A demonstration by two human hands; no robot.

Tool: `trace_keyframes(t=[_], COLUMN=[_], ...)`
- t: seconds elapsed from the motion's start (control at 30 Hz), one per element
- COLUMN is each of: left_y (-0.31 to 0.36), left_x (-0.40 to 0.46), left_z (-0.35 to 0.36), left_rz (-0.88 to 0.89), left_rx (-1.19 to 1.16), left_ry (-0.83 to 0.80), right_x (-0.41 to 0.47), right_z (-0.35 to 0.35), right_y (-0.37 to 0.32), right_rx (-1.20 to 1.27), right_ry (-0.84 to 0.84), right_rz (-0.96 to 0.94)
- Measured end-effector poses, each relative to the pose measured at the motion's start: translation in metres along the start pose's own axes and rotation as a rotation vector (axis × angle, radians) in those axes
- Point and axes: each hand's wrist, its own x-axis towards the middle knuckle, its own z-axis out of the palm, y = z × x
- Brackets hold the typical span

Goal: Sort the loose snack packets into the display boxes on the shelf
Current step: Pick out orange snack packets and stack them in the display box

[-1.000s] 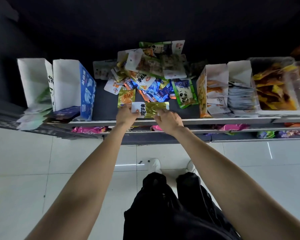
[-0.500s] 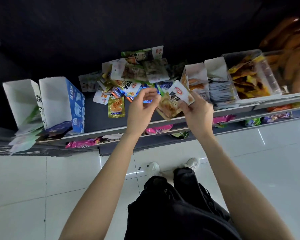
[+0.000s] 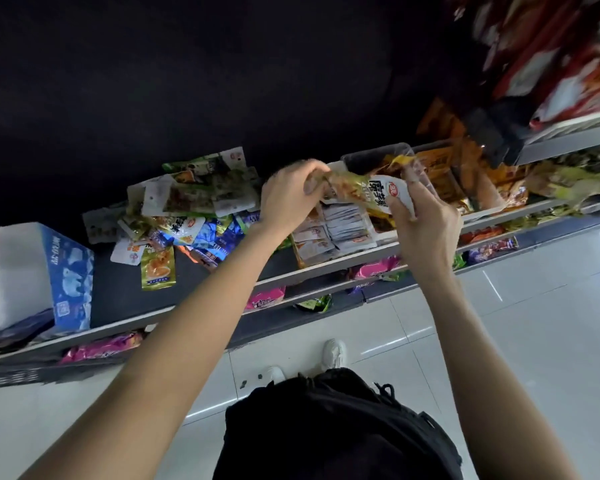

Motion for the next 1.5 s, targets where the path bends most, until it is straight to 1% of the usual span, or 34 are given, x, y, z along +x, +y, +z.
trace_keyframes(t=[0.03,0.1,0.17,0.2,0.27,0.33,0.43,0.47,0.53,0.63,0.7,0.77,0.83,0.9,0.93,0.97,1.03,1.1,1.13,1.27,1.33,1.37,1.43,1.5], left_y=[-0.003,-0.016,-0.031,-0.038,-0.05,-0.059,-0.066,-0.067,-0.067,-0.067,-0.067,-0.066,-0.062,-0.056,-0.052,-0.049,-0.049,-0.061,-0.071,-0.13,-0.164,-0.18,-0.209,-0.233], left_x=[0.004,0.005,-0.005,-0.011,-0.023,-0.031,-0.035,-0.036,-0.036,-0.035,-0.033,-0.032,-0.035,-0.043,-0.05,-0.058,-0.083,-0.113,-0.129,-0.178,-0.193,-0.197,-0.201,-0.197], left_z=[0.01,0.025,0.038,0.043,0.051,0.057,0.066,0.069,0.073,0.075,0.075,0.073,0.064,0.05,0.041,0.031,0.013,-0.003,-0.011,-0.04,-0.049,-0.052,-0.057,-0.058], left_rz=[-0.077,-0.258,-0.353,-0.373,-0.43,-0.501,-0.519,-0.509,-0.511,-0.541,-0.549,-0.546,-0.541,-0.542,-0.538,-0.533,-0.525,-0.512,-0.509,-0.584,-0.635,-0.656,-0.675,-0.66], left_rx=[0.046,0.14,0.208,0.196,0.092,0.009,-0.024,-0.028,-0.033,-0.032,-0.027,-0.025,-0.048,-0.098,-0.11,-0.107,-0.09,-0.05,-0.023,0.068,0.088,0.105,0.159,0.201], left_ry=[-0.015,-0.056,-0.078,-0.072,-0.041,-0.06,-0.143,-0.147,-0.134,-0.121,-0.132,-0.164,-0.153,-0.049,0.027,0.108,0.252,0.326,0.338,0.302,0.242,0.199,0.119,0.074], right_x=[0.006,0.018,0.03,0.035,0.045,0.054,0.061,0.062,0.062,0.058,0.053,0.049,0.043,0.033,0.026,0.018,0.0,-0.017,-0.026,-0.06,-0.073,-0.078,-0.081,-0.076], right_z=[0.004,0.016,0.03,0.039,0.056,0.069,0.09,0.095,0.103,0.109,0.108,0.101,0.093,0.082,0.079,0.076,0.076,0.085,0.093,0.133,0.156,0.168,0.196,0.225], right_y=[0.005,0.016,0.024,0.027,0.03,0.026,0.02,0.02,0.023,0.031,0.035,0.035,0.027,0.01,-0.001,-0.011,-0.032,-0.048,-0.054,-0.077,-0.087,-0.091,-0.1,-0.106], right_rx=[0.0,-0.045,-0.119,-0.165,-0.276,-0.43,-0.629,-0.687,-0.76,-0.73,-0.708,-0.605,-0.427,-0.216,-0.12,-0.053,0.006,-0.017,-0.033,-0.024,-0.008,0.007,0.02,-0.037], right_ry=[0.022,0.018,-0.041,-0.091,-0.205,-0.339,-0.632,-0.688,-0.771,-0.836,-0.819,-0.755,-0.595,-0.424,-0.392,-0.407,-0.535,-0.725,-0.784,-0.858,-0.834,-0.794,-0.659,-0.517], right_rz=[0.005,-0.051,-0.151,-0.209,-0.301,-0.417,-0.529,-0.594,-0.669,-0.648,-0.638,-0.583,-0.569,-0.592,-0.599,-0.605,-0.599,-0.557,-0.553,-0.542,-0.549,-0.555,-0.567,-0.576])
